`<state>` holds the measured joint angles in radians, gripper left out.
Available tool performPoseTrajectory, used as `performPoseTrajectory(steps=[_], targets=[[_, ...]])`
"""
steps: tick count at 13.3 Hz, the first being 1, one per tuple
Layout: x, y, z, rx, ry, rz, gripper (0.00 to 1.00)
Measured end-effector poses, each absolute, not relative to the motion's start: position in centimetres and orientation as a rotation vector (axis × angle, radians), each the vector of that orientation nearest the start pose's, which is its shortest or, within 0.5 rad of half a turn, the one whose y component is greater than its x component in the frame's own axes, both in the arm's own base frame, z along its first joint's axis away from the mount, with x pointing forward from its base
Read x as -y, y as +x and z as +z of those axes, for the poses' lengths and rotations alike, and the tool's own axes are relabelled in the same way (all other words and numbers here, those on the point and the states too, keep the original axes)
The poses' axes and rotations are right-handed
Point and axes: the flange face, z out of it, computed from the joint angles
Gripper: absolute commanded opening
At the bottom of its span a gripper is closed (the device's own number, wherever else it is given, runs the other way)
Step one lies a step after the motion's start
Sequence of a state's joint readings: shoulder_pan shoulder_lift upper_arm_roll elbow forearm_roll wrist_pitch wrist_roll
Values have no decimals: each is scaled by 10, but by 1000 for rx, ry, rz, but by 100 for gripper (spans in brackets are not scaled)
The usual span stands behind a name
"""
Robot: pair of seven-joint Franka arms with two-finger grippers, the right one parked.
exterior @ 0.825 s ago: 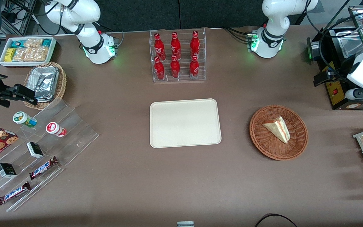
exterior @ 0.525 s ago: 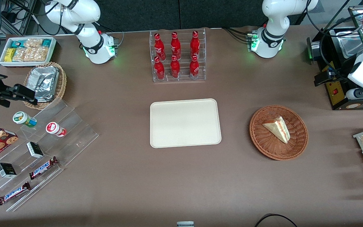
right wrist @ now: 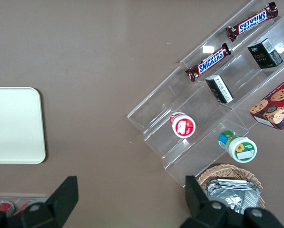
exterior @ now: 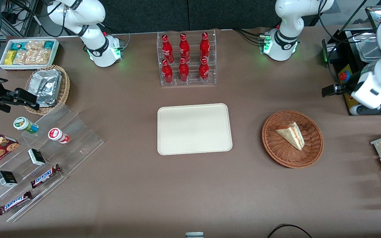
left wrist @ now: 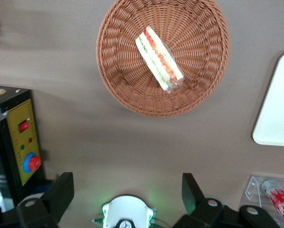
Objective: Place sandwich from basket to tray
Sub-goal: 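Move the left gripper over the wicker basket toward the wrapped sandwich, then lower the open left gripper onto the sandwich and close on it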
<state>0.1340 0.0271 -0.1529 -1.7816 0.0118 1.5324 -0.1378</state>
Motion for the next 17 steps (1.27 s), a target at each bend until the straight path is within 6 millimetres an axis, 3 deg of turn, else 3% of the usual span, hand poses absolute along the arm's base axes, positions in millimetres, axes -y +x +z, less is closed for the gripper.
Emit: performPoseTrajectory(steps=[2,7,12,14,17], targets=[[7,547,472,220,-3079,413,100],[19,560,391,552,-3047,284,100],[52,571,354,905,-2885,183,100],[68,573,340,966,-2860,167,100],[74,574,326,985,-2852,173,100]])
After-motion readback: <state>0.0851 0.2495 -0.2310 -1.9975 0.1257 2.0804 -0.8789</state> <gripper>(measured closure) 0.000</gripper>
